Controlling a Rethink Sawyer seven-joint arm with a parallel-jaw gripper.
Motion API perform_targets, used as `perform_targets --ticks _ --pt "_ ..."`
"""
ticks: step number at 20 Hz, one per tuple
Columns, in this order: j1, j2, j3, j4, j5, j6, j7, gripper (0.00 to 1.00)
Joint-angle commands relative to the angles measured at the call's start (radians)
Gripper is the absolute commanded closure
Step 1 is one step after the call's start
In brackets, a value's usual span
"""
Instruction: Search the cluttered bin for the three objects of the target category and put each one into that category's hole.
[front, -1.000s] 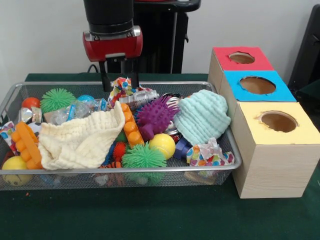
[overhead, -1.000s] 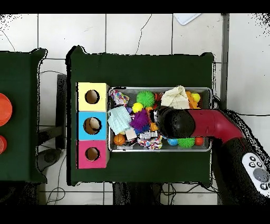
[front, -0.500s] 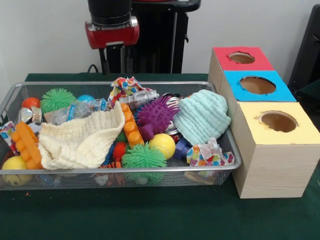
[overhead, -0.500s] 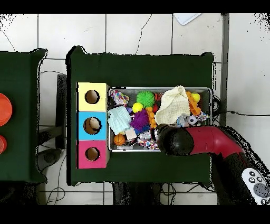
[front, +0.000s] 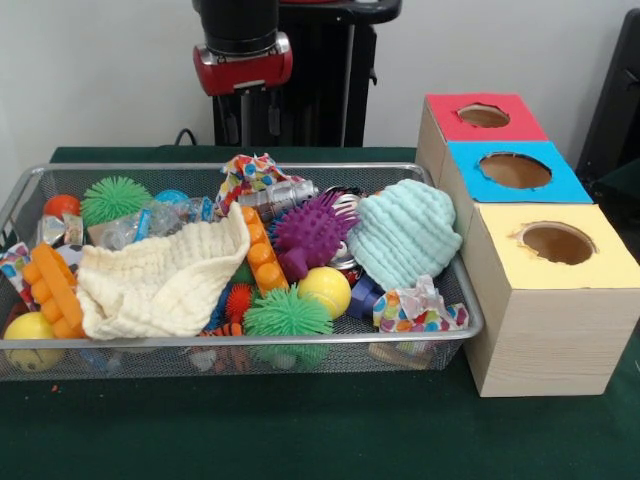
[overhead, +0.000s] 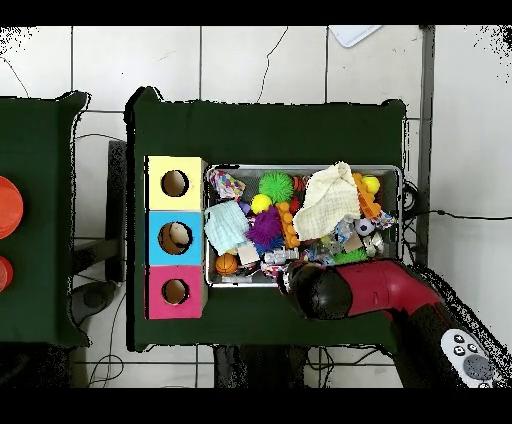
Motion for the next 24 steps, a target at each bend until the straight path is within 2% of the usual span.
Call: perform_targets --ticks 1,7,12,19,24 --pt "-0.011 0.025 -0.019 0.083 -0.071 -0.068 -0.002 0.00" --pt "0.014 0.051 -0.031 0.069 -0.080 -0.096 0.028 0.00" --pt "0.030 0.109 -0.075 0.040 -0.146 -0.169 0.044 0.00" --pt "0.049 0.133 -0.120 0.025 -0.218 -0.201 0.046 0.00" --pt "0.051 0.192 -0.142 -0.021 -0.259 -0.244 0.043 0.00"
